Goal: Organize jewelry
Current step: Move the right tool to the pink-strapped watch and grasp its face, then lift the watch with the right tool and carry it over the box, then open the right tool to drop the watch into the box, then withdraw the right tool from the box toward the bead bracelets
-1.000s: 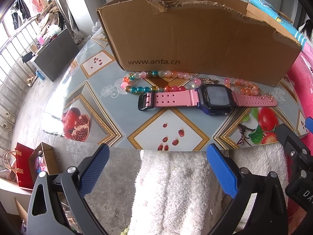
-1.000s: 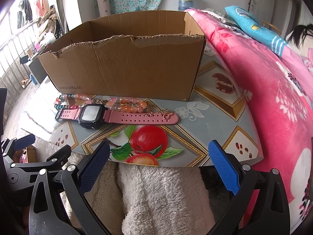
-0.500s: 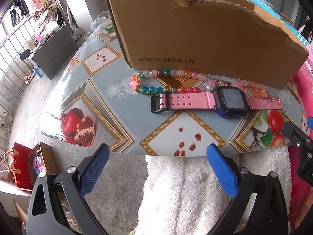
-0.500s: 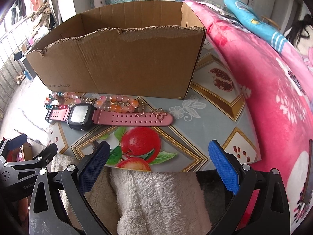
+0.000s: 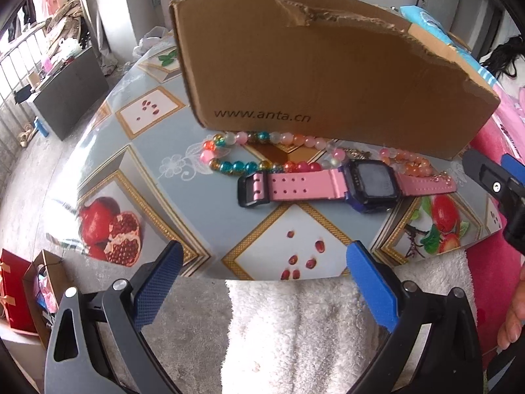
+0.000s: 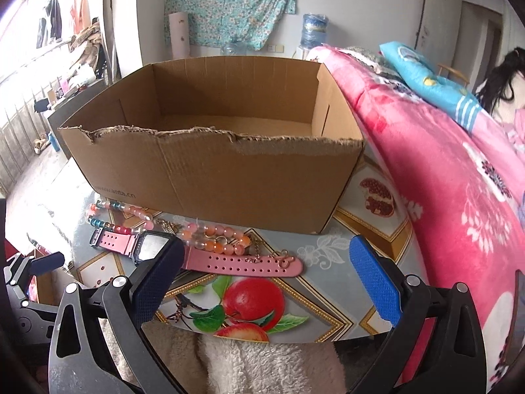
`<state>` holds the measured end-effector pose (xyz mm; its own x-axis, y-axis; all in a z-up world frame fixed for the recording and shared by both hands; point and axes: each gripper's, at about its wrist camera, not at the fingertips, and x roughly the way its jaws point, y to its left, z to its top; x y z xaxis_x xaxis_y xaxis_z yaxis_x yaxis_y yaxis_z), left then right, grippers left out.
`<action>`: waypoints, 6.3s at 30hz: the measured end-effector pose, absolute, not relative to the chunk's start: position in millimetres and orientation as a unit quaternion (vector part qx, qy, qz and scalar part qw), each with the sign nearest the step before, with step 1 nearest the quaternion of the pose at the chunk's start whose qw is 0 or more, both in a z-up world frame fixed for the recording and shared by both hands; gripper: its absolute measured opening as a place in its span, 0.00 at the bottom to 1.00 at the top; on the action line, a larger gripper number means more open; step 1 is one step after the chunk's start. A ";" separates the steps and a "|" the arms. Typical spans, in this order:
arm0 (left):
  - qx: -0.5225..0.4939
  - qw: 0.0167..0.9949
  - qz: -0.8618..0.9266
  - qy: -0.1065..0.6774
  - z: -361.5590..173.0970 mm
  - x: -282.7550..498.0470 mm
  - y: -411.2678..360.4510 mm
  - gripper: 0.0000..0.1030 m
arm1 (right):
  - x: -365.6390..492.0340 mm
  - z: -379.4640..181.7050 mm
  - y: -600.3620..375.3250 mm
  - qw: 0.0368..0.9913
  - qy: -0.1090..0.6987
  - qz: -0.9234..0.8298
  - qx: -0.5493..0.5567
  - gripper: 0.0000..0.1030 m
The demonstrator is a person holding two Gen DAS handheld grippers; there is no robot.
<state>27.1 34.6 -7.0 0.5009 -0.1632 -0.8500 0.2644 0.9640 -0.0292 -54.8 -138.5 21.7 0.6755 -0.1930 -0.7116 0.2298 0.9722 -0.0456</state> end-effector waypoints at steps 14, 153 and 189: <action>0.087 0.896 -0.222 0.375 54.0 -6.1 -5.5 0.95 | -74.1 64.4 -133.8 0.951 0.307 -0.025 0.023 0.94; 0.298 0.805 -0.216 0.465 63.2 265.8 -86.7 0.27 | 194.8 13.8 -158.8 0.771 0.619 0.145 -0.026 0.16; -0.146 0.819 -0.279 0.480 44.8 149.4 74.0 0.80 | 40.8 15.3 -251.9 0.836 0.493 0.082 0.225 0.41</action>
